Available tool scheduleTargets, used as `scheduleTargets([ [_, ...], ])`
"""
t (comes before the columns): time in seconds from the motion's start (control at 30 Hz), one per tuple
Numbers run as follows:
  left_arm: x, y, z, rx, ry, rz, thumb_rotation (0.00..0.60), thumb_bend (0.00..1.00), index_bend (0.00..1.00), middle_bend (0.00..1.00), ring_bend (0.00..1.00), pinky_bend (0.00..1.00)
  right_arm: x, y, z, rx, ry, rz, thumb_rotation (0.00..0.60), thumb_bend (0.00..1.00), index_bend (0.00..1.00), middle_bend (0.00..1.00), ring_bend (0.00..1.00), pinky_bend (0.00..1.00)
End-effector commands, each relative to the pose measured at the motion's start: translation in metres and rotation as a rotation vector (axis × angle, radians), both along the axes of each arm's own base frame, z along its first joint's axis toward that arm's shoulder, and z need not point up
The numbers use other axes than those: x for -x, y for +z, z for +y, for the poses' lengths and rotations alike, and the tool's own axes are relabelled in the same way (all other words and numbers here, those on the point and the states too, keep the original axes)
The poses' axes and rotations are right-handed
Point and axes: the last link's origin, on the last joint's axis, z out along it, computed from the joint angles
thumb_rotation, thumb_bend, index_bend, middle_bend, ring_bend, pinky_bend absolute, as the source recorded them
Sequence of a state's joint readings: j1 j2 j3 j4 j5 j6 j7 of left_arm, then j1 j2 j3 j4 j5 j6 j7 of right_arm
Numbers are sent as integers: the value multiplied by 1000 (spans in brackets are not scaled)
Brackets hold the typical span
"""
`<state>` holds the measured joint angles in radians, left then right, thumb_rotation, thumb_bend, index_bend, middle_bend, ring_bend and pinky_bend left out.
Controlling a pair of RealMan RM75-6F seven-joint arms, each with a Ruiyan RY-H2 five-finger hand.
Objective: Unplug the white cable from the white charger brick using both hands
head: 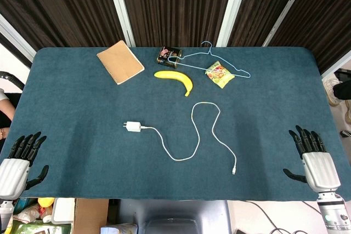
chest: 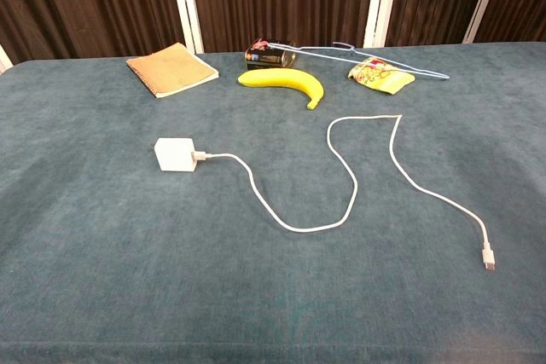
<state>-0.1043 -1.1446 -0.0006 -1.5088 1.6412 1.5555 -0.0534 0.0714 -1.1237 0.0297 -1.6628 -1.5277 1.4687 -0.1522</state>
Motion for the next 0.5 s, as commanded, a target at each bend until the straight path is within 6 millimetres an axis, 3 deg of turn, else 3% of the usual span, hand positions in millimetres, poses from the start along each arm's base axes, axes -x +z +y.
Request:
scheduleTargets([
  [0.03,0,-1,0,5,1,3,600,436,0,0,0,37,0,0,1,3,-5,1,600,97,0,0,0,0],
  [0.23,-7,-9,2,34,-25,-12,600,426,0,0,0,48,-1,0,2,1,-2,-2,600,97,0,0,0,0],
  [0.27,-10,-12,5,33,-40,-27,600,419,0,0,3,96,-1,0,3,0,-2,1,600,97,0,0,0,0],
  [0.33,-23,-23,16,40,-108,-44,600,416,0,0,86,292,0,0,3,1,-8,1,600,98,0,0,0,0],
  [0.4,-37,-37,29,62,-161,-105,600,408,1,18,372,655,0,-1,2,3,-10,5,600,98,0,0,0,0],
  [0.5,-60,-60,52,99,-209,-138,600,407,29,99,674,919,-1,-4,2,-5,-8,16,600,97,0,0,0,0],
])
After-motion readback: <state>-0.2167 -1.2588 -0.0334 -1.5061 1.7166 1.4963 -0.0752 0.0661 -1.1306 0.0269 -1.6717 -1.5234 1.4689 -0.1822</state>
